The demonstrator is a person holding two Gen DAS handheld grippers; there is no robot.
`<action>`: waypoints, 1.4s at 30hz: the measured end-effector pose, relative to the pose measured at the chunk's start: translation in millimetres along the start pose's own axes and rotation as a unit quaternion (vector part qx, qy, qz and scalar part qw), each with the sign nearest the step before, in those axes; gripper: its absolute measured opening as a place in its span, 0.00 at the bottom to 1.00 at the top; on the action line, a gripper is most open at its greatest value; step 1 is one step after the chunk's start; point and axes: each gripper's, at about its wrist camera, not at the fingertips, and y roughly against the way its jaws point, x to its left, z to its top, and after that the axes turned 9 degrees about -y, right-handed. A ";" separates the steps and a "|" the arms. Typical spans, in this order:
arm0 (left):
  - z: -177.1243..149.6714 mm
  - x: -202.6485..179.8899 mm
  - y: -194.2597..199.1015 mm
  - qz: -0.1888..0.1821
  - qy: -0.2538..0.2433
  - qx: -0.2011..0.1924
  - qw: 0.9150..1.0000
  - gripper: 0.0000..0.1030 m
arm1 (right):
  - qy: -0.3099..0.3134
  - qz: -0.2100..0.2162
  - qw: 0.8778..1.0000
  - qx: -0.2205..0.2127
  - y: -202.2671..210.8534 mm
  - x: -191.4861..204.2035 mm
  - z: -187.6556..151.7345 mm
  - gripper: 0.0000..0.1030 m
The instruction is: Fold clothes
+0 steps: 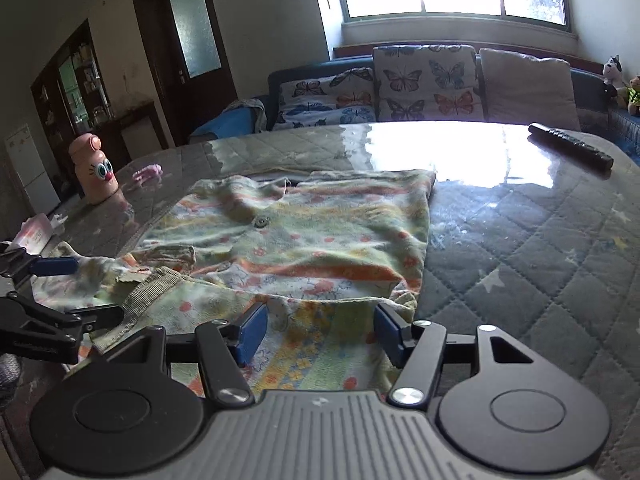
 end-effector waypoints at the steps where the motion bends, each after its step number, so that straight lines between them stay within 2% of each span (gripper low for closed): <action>1: 0.4 0.7 0.9 -0.001 0.004 -0.002 1.000 1.00 | 0.000 -0.001 1.000 0.000 1.2 -0.4 -1.2 0.61; 6: -0.1 -2.2 1.7 -0.004 0.004 -0.001 1.000 1.00 | 0.017 -0.012 1.000 -0.004 5.3 4.0 -7.0 0.63; 8: -1.5 -2.5 2.4 -0.005 0.005 0.001 1.000 1.00 | 0.024 -0.008 1.000 -0.011 11.0 11.5 -7.0 0.70; 11: -2.2 -0.9 7.2 -0.007 0.011 -0.006 1.000 1.00 | 0.042 0.003 0.999 -0.014 14.6 24.3 -8.8 0.75; 15: -7.1 -4.3 3.7 -0.009 0.002 0.004 1.000 1.00 | 0.065 0.007 0.998 0.001 6.3 39.0 -16.6 0.75; 17: -11.6 -4.3 2.5 -0.011 0.003 0.009 1.000 1.00 | 0.080 -0.002 0.997 0.007 2.1 46.4 -22.0 0.80; 24: -18.6 15.2 14.8 -0.003 0.034 -0.002 0.999 1.00 | 0.114 -0.003 0.993 -0.007 2.0 70.5 -14.5 0.85; 25: -19.6 19.4 16.7 0.001 0.040 -0.004 0.999 1.00 | 0.114 -0.002 0.993 -0.008 0.8 72.9 -12.4 0.88; 26: -21.2 24.6 18.4 0.005 0.048 -0.004 0.999 1.00 | 0.111 -0.001 0.994 -0.011 -2.9 76.9 -8.8 0.94; 27: -23.4 30.5 20.1 0.011 0.055 -0.004 0.998 1.00 | 0.108 0.002 0.994 -0.013 -5.8 79.6 -6.9 0.96; 34: -47.3 78.9 26.6 0.074 0.111 0.012 0.991 1.00 | 0.113 0.013 0.993 0.020 -36.2 95.6 -10.9 1.00; 38: -65.3 108.9 28.5 0.113 0.148 0.021 0.982 1.00 | 0.108 0.012 0.994 0.024 -37.4 95.3 -15.3 1.00; 42: -81.8 139.6 28.2 0.160 0.188 0.033 0.968 1.00 | 0.109 0.011 0.994 0.026 -34.9 95.4 -15.1 1.00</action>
